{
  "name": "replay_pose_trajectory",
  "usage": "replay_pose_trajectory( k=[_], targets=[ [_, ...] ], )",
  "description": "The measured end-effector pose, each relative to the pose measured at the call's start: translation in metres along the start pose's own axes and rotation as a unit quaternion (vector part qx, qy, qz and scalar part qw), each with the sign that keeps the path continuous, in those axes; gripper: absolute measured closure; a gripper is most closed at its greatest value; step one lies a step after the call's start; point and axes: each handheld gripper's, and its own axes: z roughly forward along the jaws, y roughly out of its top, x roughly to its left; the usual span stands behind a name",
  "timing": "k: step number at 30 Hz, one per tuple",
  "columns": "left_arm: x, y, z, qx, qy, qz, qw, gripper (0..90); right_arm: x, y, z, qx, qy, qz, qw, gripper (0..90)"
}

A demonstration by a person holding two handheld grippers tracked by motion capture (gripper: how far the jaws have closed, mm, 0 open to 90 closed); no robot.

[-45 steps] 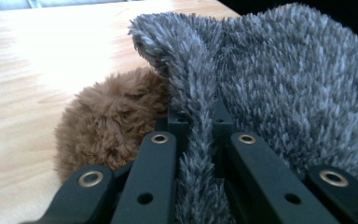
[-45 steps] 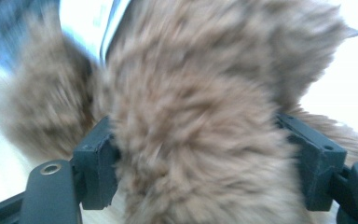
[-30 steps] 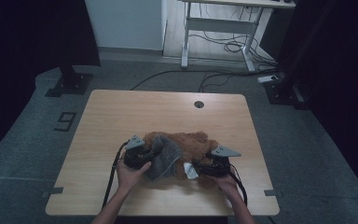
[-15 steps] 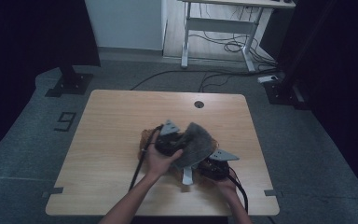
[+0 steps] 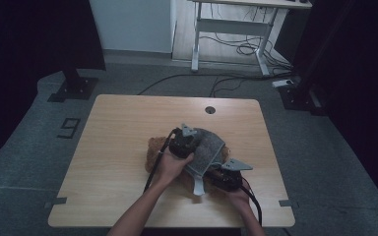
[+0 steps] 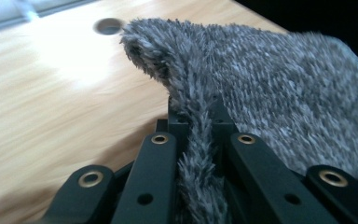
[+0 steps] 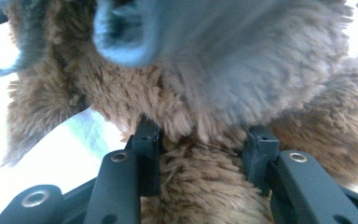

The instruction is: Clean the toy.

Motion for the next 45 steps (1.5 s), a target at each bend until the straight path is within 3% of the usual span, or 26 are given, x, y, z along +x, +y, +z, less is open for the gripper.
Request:
replay_pose_trajectory(
  k=[4,7,12,16,19,22,25,27,30,35,39,43,45],
  targets=[
    [0.03,-0.022,-0.031,-0.02,0.032,-0.013,0.9992,83.9,0.0,0.0,0.0,0.001,0.0,0.007,1.0,59.3],
    [0.052,-0.042,-0.048,-0.037,0.031,-0.038,0.9981,83.8,0.0,-0.001,0.0,0.001,0.0,0.009,1.0,59.7],
    [0.079,-0.062,-0.071,-0.048,0.061,-0.06,0.9951,83.9,0.002,-0.001,0.0,0.002,-0.001,0.008,1.0,60.0],
    [0.092,-0.084,-0.07,-0.02,0.06,-0.072,0.9953,83.9,0.0,-0.001,0.0,0.002,0.0,0.014,0.9999,60.0],
    [0.097,-0.102,-0.066,-0.019,0.051,-0.096,0.9939,84.0,0.0,-0.001,0.0,0.003,0.0,0.015,0.9999,60.0],
    [0.097,-0.115,-0.055,0.015,0.061,-0.094,0.9936,84.0,0.0,-0.001,0.001,0.002,0.0,0.016,0.9999,60.0],
    [0.102,-0.124,-0.051,0.027,0.05,-0.108,0.9926,84.0,0.0,-0.001,0.0,0.003,0.001,0.017,0.9999,60.0],
    [0.104,-0.121,-0.055,0.014,0.045,-0.114,0.9924,83.9,-0.001,-0.001,0.001,0.003,0.002,0.019,0.9998,60.0],
    [0.1,-0.105,-0.065,-0.007,0.033,-0.117,0.9925,83.9,-0.003,-0.002,0.001,0.002,0.004,0.025,0.9997,60.0],
    [0.08,-0.069,-0.079,-0.043,0.025,-0.088,0.9948,84.0,-0.007,-0.003,0.001,0.005,-0.002,0.045,0.999,60.8],
    [0.066,-0.046,-0.084,-0.074,0.017,-0.073,0.9944,84.2,-0.012,-0.004,0.0,0.004,-0.004,0.054,0.9985,61.4],
    [0.053,-0.026,-0.088,-0.11,-0.033,-0.074,0.9907,84.3,-0.01,-0.003,0.0,0.0,0.002,0.041,0.9992,61.7],
    [0.039,-0.015,-0.085,-0.114,-0.045,-0.057,0.9908,84.3,-0.004,-0.001,0.002,0.005,0.002,0.018,0.9998,62.3]
  ],
)
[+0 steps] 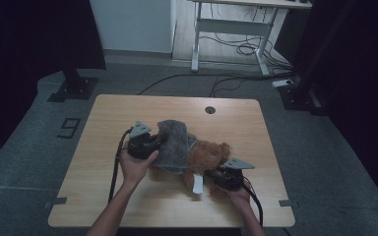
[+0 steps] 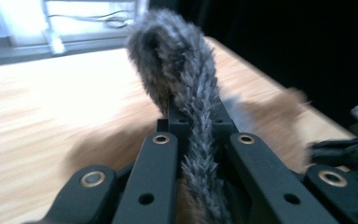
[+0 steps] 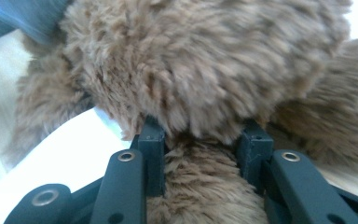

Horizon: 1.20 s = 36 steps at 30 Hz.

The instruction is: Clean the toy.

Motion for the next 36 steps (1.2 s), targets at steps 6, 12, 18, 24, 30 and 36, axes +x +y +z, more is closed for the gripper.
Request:
replay_pose_trajectory(
  k=[6,12,18,24,30,36],
  targets=[
    [-0.048,0.021,0.037,0.009,-0.073,0.019,0.9971,84.2,0.002,0.0,0.001,0.0,-0.003,0.0,1.0,62.3],
    [-0.088,0.03,0.066,0.015,-0.113,0.041,0.9926,83.9,0.0,-0.001,0.0,0.001,0.001,-0.001,1.0,62.2],
    [-0.07,0.009,0.097,0.087,-0.07,0.031,0.9932,83.5,0.0,-0.001,0.0,0.002,0.002,0.0,1.0,62.2],
    [-0.035,-0.018,0.101,0.113,-0.06,-0.007,0.9917,83.6,0.0,-0.001,0.001,0.007,0.003,-0.001,1.0,62.0],
    [-0.01,-0.02,0.069,0.107,0.024,0.027,0.9936,83.6,0.001,-0.001,0.001,0.008,0.002,0.002,1.0,62.0],
    [0.035,-0.036,0.032,0.073,0.02,-0.035,0.9965,83.6,0.002,-0.001,0.002,0.007,0.005,0.001,1.0,62.0]
  ],
)
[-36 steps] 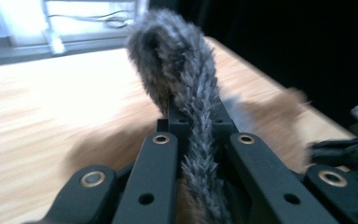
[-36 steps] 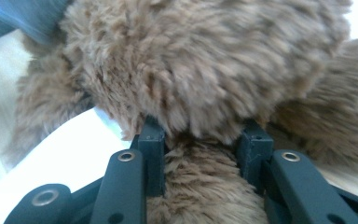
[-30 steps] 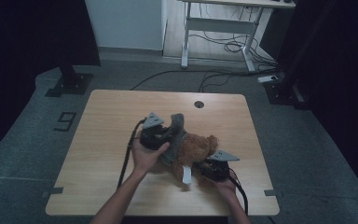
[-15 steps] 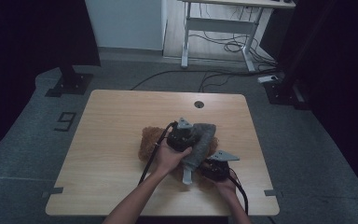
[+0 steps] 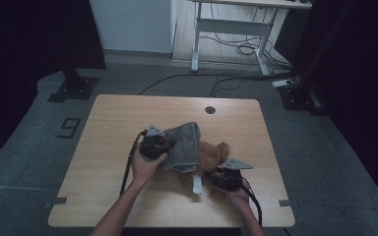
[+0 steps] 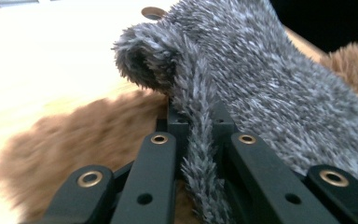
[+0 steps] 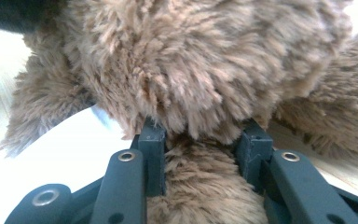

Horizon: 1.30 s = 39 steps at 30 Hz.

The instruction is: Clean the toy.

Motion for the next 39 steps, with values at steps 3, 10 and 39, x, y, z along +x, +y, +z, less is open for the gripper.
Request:
replay_pose_trajectory(
  k=[3,10,39],
  targets=[
    [0.012,-0.003,-0.011,-0.013,0.001,-0.018,0.9998,83.6,0.001,0.0,0.0,0.0,0.0,-0.003,1.0,62.0],
    [0.04,-0.019,-0.027,-0.007,0.031,-0.039,0.9987,83.7,0.0,0.0,0.0,0.001,0.001,0.0,1.0,61.9],
    [0.037,-0.001,-0.033,-0.013,0.019,-0.033,0.9992,83.5,-0.004,0.002,0.004,0.001,-0.016,-0.015,0.9998,61.8]
  ],
)
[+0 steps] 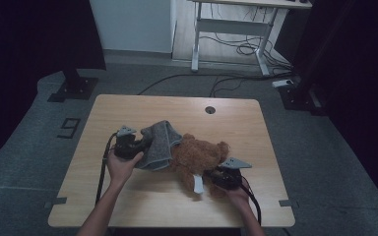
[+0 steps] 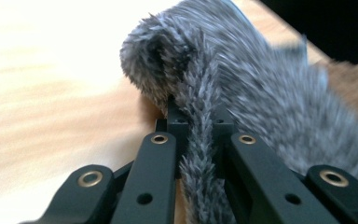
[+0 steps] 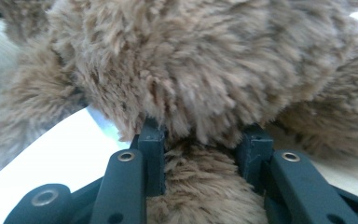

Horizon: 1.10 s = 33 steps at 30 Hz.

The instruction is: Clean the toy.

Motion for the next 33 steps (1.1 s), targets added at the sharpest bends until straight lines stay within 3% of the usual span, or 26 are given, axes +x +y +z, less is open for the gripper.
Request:
replay_pose_trajectory(
  k=[6,10,12,16,21,28,33],
  targets=[
    [-0.024,0.031,0.025,0.007,-0.011,0.026,0.9996,83.4,-0.004,0.007,0.009,0.002,-0.02,-0.011,0.9997,61.8],
    [-0.035,0.029,0.05,0.041,-0.016,0.034,0.9985,83.2,-0.006,0.008,0.01,0.003,-0.019,-0.01,0.9998,61.0],
    [-0.037,0.023,0.055,0.041,-0.017,0.035,0.9984,83.3,-0.005,0.007,0.009,0.002,-0.024,-0.008,0.9997,58.4],
    [-0.035,0.018,0.049,0.044,-0.024,0.035,0.9981,83.6,-0.002,0.007,0.006,0.009,-0.031,-0.021,0.9993,42.7],
    [-0.037,0.006,0.042,0.039,-0.034,0.037,0.998,83.8,-0.001,0.01,-0.005,0.007,-0.028,-0.007,0.9995,24.5],
    [-0.043,-0.019,0.028,0.015,-0.054,0.031,0.998,83.9,-0.005,0.034,-0.032,-0.048,-0.022,0.02,0.9984,17.4],
    [-0.048,-0.037,0.019,-0.001,-0.068,0.032,0.9971,84.0,-0.01,0.064,-0.023,-0.031,-0.017,0.02,0.9992,14.0]
  ],
)
